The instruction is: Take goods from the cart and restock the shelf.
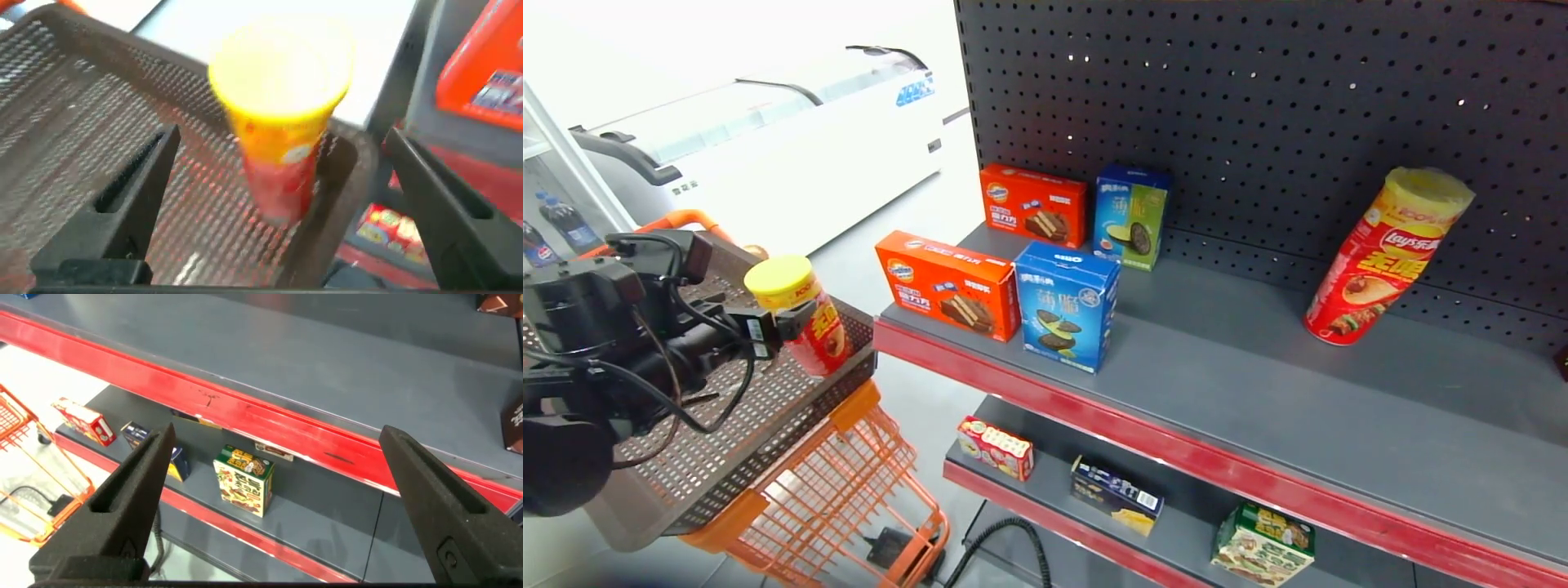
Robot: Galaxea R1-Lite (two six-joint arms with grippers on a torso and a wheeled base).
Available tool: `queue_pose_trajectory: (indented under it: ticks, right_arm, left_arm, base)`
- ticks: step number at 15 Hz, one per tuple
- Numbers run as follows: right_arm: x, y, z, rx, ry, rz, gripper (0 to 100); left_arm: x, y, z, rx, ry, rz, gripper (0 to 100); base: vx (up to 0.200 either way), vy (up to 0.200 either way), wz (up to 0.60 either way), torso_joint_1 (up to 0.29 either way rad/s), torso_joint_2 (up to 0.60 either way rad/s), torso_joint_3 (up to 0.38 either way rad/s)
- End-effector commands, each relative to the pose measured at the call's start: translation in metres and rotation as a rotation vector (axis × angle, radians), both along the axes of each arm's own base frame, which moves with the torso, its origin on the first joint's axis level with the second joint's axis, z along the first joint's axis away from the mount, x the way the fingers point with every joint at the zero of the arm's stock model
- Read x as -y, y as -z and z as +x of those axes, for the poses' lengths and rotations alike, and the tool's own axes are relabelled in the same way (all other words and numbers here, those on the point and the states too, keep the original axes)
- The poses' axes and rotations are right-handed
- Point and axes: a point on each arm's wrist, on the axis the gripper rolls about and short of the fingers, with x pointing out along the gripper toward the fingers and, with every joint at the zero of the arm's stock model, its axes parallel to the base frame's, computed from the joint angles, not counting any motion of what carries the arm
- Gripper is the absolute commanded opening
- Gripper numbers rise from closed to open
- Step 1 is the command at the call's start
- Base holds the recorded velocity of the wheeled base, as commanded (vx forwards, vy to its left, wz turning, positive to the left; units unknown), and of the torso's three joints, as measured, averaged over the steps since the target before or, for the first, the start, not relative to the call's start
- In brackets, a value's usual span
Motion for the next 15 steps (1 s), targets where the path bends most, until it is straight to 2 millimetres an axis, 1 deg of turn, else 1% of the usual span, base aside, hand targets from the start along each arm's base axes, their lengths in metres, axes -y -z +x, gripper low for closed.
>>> queue_pose_trajectory:
  ticks: [1, 3, 4, 7, 9, 12, 15]
  right_arm:
    - [0.000, 0.000, 0.000, -0.001, 0.000, 0.000, 100]
    - [0.000, 0.000, 0.000, -0.001, 0.000, 0.000, 100]
    - [0.000, 0.000, 0.000, -0.001, 0.000, 0.000, 100]
    - [0.000, 0.000, 0.000, -0.001, 0.000, 0.000, 100]
    - [0.000, 0.000, 0.000, -0.001, 0.000, 0.000, 100]
    - [0.000, 0.000, 0.000, -0.001, 0.000, 0.000, 100]
    - [0.000, 0.000, 0.000, -0.001, 0.000, 0.000, 100]
  left_arm:
    - [0.007, 0.028, 0.023, -0.025, 0.025, -0.040, 100]
    - [0.004, 0.033, 0.031, -0.002, 0.021, -0.036, 100]
    - [0.002, 0.035, 0.039, 0.029, 0.014, -0.026, 100]
    - [-0.004, 0.040, 0.054, 0.060, 0.001, -0.020, 100]
    - [-0.006, 0.047, 0.066, 0.071, -0.001, -0.019, 100]
    - [-0.007, 0.057, 0.077, 0.075, 0.000, -0.016, 100]
    - [-0.008, 0.065, 0.082, 0.079, -0.002, -0.010, 100]
  base:
    - [0.000, 0.000, 0.00, 0.000, 0.00, 0.000]
    - [0.000, 0.000, 0.00, 0.000, 0.00, 0.000]
    - [0.000, 0.000, 0.00, 0.000, 0.00, 0.000]
    - [0.000, 0.000, 0.00, 0.000, 0.00, 0.000]
    - [0.000, 0.000, 0.00, 0.000, 0.00, 0.000]
    - [0.000, 0.000, 0.00, 0.000, 0.00, 0.000]
    - [0.000, 0.000, 0.00, 0.000, 0.00, 0.000]
